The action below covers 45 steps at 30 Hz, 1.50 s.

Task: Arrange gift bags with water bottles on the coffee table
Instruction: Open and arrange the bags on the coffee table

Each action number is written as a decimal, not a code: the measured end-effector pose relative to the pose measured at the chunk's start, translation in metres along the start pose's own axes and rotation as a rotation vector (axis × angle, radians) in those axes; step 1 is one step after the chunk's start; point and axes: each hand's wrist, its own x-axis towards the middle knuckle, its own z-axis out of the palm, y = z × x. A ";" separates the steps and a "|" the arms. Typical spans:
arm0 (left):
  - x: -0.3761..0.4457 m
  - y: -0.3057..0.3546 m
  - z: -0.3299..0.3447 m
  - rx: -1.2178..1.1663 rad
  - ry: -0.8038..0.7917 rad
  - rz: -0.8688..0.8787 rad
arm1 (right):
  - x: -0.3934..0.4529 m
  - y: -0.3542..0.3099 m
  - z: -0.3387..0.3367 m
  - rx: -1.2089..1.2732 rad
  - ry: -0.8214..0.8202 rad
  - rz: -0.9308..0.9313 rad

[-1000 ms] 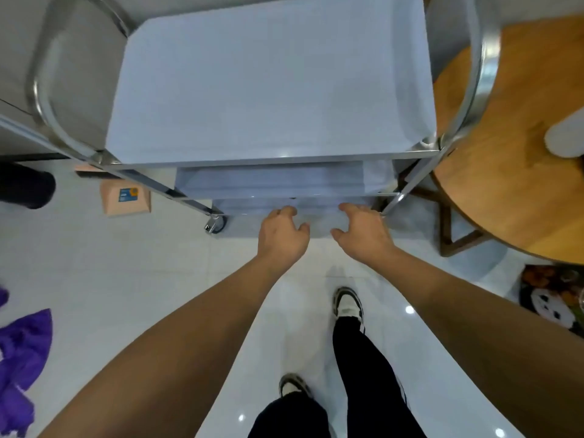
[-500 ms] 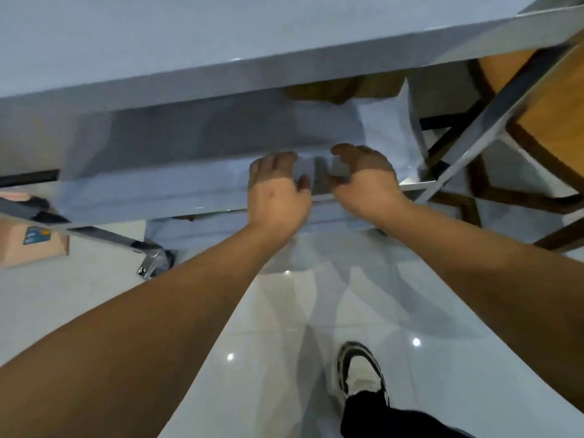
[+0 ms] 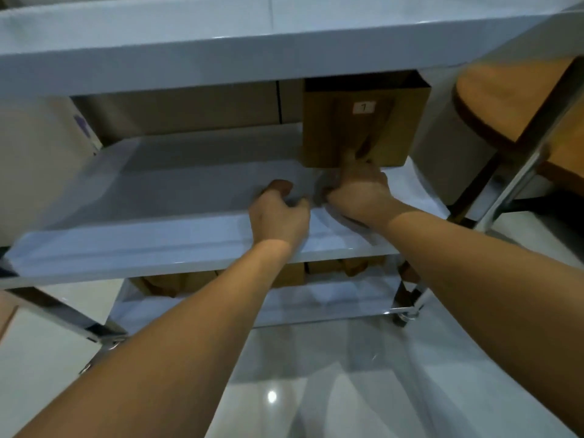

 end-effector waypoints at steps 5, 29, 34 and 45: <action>0.000 0.004 -0.001 -0.119 0.028 0.007 | -0.020 -0.003 0.002 -0.023 0.192 -0.079; -0.005 0.059 0.025 -0.334 0.158 -0.292 | -0.103 0.029 -0.042 -0.279 0.243 -0.177; -0.010 0.051 0.027 -0.254 0.155 -0.254 | -0.087 0.026 -0.023 -0.294 0.110 -0.178; -0.057 0.101 -0.009 0.022 -0.001 -0.476 | -0.141 0.007 -0.079 -0.005 0.023 -0.124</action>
